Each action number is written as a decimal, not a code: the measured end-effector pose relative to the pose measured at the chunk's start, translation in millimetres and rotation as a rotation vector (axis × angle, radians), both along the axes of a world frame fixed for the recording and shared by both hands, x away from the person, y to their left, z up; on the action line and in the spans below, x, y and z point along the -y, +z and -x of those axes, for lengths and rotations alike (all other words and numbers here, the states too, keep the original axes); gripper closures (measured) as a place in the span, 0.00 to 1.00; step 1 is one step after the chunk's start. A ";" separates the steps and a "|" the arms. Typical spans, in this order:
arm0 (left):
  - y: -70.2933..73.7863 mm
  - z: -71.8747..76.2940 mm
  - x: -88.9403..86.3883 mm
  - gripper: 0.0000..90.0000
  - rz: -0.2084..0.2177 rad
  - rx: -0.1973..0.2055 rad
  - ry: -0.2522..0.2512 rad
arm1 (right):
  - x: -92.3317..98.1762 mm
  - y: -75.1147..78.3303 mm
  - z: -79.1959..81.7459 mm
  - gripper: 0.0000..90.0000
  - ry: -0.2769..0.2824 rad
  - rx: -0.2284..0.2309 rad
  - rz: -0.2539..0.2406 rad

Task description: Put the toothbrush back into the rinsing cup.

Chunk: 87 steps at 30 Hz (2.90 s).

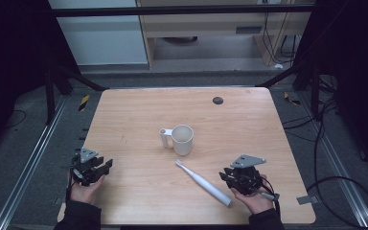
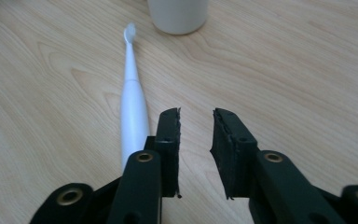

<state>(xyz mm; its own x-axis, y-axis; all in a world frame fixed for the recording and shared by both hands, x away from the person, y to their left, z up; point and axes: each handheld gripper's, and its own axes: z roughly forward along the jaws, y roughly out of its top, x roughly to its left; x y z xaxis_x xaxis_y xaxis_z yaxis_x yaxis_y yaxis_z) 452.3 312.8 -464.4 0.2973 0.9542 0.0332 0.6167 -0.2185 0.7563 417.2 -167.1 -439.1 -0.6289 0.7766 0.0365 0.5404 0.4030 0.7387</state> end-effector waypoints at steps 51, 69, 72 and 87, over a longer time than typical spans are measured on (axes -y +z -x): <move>-4.9 -4.0 1.7 0.61 -0.018 -0.033 -0.018 | -87.0 -11.2 -48.5 0.60 0.202 -0.232 0.263; -5.2 -4.2 1.5 0.61 -0.019 -0.035 -0.019 | -96.0 -28.5 -55.8 0.65 0.220 -0.313 0.305; -5.3 -4.3 1.7 0.61 -0.019 -0.035 -0.019 | -97.1 -30.4 -55.5 0.67 0.218 -0.319 0.316; -5.1 -4.2 1.6 0.61 -0.019 -0.035 -0.019 | -101.7 -30.8 -55.6 0.75 0.194 -0.338 0.337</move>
<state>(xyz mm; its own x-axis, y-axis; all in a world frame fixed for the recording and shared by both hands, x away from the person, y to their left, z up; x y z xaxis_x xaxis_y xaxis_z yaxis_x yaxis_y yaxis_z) 456.4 311.2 -469.5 0.3166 0.9477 0.0401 0.6383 -0.2441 0.7301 472.8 -65.4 -469.9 -0.7589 0.6505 0.0299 0.6182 0.7052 0.3473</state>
